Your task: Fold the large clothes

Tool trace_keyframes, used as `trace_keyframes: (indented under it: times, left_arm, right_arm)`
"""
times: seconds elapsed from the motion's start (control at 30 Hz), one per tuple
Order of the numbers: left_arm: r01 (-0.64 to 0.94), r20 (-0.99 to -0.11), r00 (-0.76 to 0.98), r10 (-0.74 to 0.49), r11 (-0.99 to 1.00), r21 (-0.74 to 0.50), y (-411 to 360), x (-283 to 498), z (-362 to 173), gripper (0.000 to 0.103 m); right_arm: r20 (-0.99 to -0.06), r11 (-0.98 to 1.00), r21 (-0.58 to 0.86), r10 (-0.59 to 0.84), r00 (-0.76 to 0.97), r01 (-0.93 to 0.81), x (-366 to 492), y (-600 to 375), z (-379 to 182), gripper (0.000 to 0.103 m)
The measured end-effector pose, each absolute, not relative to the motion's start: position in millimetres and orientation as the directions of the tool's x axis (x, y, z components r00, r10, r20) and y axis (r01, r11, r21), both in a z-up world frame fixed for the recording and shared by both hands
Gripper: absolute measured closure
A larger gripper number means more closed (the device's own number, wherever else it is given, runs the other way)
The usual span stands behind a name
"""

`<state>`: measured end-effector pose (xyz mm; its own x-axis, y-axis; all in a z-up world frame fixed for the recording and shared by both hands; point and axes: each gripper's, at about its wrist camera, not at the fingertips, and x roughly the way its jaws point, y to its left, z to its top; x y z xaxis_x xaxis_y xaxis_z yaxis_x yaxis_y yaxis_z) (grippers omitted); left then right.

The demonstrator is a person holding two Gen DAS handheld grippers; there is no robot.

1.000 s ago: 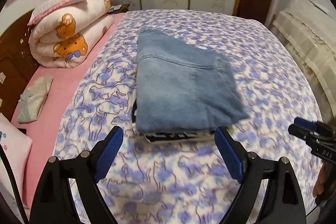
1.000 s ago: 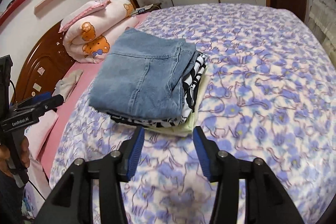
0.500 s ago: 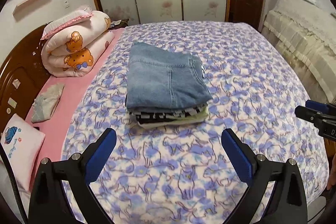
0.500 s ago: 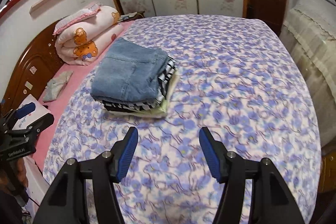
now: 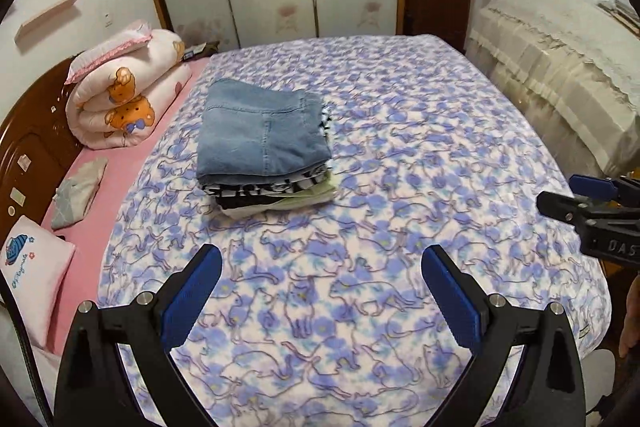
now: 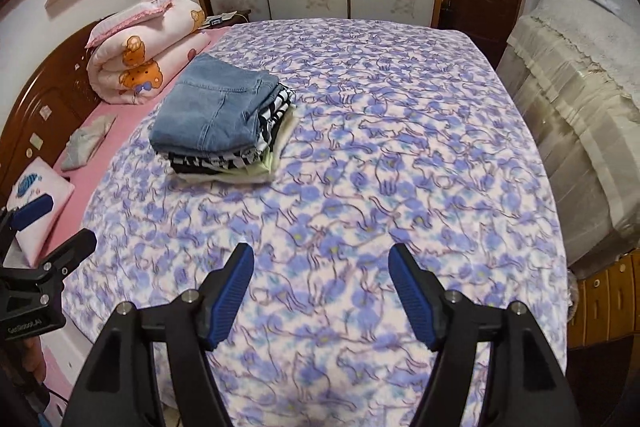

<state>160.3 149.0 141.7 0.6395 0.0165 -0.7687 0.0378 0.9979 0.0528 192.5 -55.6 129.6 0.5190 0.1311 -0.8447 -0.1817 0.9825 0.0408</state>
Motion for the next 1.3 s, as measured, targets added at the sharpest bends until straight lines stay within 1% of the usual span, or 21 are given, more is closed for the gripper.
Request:
trace_keyframes:
  times: [0.17, 0.33, 0.4, 0.43, 0.6, 0.73, 0.9, 1.3]
  left_arm:
    - [0.030, -0.748, 0.664, -0.009, 0.999, 0.016, 124, 111, 125, 0.004]
    - [0.009, -0.733, 0.680, -0.017, 1.000, -0.014, 109, 65, 92, 0.004]
    - [0.012, -0.735, 0.677, -0.044, 0.999, -0.048, 103, 48, 76, 0.003]
    - [0.008, -0.737, 0.674, -0.050, 0.998, -0.061, 101, 43, 69, 0.001]
    - [-0.021, -0.762, 0.644, -0.073, 0.993, -0.114, 92, 21, 32, 0.001]
    - [-0.034, -0.764, 0.643, -0.050, 0.995, -0.094, 81, 8, 11, 0.001]
    - [-0.063, -0.766, 0.643, -0.004, 0.996, -0.057, 74, 1, -2, 0.001]
    - [-0.115, -0.801, 0.598, 0.024, 0.992, -0.056, 77, -7, -25, 0.001]
  right_arm:
    - [-0.819, 0.986, 0.031, 0.117, 0.562, -0.161, 146, -77, 120, 0.033]
    - [-0.789, 0.993, 0.043, 0.103, 0.606, -0.113, 93, -96, 91, 0.033]
    - [-0.780, 0.995, 0.055, 0.097, 0.618, -0.087, 73, -102, 78, 0.033]
    - [-0.777, 0.995, 0.059, 0.093, 0.622, -0.075, 64, -104, 70, 0.033]
    - [-0.780, 0.996, 0.086, 0.086, 0.619, -0.030, 30, -112, 39, 0.033]
    - [-0.787, 0.996, 0.088, 0.089, 0.611, -0.033, 14, -109, 22, 0.033]
    - [-0.793, 0.996, 0.072, 0.084, 0.604, -0.045, 3, -99, 8, 0.033]
    - [-0.796, 0.995, 0.079, 0.096, 0.598, -0.055, -11, -91, -9, 0.033]
